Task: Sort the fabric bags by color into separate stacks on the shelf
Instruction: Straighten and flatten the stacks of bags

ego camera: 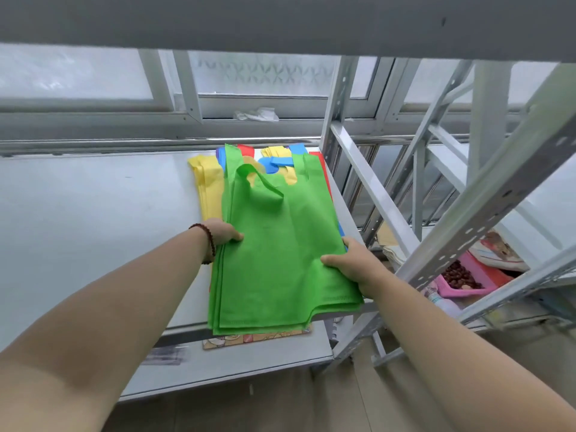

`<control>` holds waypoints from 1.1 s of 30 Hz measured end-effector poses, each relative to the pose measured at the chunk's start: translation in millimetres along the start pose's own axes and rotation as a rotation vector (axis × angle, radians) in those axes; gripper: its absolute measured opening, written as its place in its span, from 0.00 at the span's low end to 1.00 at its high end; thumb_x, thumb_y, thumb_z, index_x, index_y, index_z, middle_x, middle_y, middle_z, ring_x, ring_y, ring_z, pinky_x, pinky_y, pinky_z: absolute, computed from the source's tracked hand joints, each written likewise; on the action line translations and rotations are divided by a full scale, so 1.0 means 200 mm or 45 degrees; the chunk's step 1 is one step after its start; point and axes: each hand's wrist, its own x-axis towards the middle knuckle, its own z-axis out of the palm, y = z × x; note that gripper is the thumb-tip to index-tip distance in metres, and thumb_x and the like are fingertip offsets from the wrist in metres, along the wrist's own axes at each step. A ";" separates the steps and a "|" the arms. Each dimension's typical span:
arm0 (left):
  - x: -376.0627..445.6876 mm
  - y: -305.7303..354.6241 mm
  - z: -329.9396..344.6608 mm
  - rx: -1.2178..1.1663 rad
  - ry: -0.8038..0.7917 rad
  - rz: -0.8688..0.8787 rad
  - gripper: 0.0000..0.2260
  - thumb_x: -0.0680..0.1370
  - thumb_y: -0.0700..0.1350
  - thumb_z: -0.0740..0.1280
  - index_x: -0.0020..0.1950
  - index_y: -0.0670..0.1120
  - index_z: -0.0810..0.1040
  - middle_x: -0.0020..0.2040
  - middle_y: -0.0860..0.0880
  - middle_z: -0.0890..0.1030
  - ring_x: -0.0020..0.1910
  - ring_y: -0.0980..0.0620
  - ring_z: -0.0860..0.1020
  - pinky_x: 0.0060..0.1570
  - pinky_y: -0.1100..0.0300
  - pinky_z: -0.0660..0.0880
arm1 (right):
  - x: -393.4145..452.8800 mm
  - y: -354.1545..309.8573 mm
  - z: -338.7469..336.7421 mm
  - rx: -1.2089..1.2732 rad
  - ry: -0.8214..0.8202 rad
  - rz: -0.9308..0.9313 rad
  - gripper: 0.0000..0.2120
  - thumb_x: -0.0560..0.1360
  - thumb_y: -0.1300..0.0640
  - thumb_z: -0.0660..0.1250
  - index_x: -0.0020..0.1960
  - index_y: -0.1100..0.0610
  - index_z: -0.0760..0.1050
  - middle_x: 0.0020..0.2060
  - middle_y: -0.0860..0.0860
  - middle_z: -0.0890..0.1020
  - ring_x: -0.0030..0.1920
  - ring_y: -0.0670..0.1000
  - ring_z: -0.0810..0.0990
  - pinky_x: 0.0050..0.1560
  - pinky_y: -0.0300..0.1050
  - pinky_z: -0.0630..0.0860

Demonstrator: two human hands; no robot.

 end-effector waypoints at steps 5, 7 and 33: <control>-0.07 -0.09 -0.02 -0.048 -0.083 -0.190 0.12 0.78 0.40 0.62 0.57 0.35 0.73 0.47 0.38 0.81 0.43 0.42 0.80 0.57 0.43 0.75 | -0.06 0.12 -0.04 -0.181 0.147 0.067 0.32 0.58 0.48 0.77 0.56 0.60 0.72 0.49 0.56 0.81 0.50 0.57 0.81 0.55 0.55 0.78; -0.11 -0.14 -0.03 -0.121 -0.153 -0.239 0.08 0.77 0.42 0.62 0.48 0.38 0.76 0.37 0.41 0.81 0.35 0.45 0.79 0.51 0.48 0.76 | -0.03 0.25 -0.05 -0.143 0.165 0.066 0.40 0.48 0.40 0.74 0.55 0.59 0.73 0.48 0.55 0.82 0.49 0.57 0.82 0.53 0.55 0.79; 0.01 -0.48 0.07 -0.286 -0.184 -0.246 0.53 0.51 0.59 0.82 0.71 0.43 0.66 0.70 0.42 0.70 0.68 0.43 0.71 0.66 0.40 0.66 | -0.39 0.52 -0.20 0.593 -0.702 0.248 0.20 0.63 0.67 0.69 0.55 0.66 0.78 0.46 0.63 0.84 0.41 0.58 0.85 0.39 0.48 0.82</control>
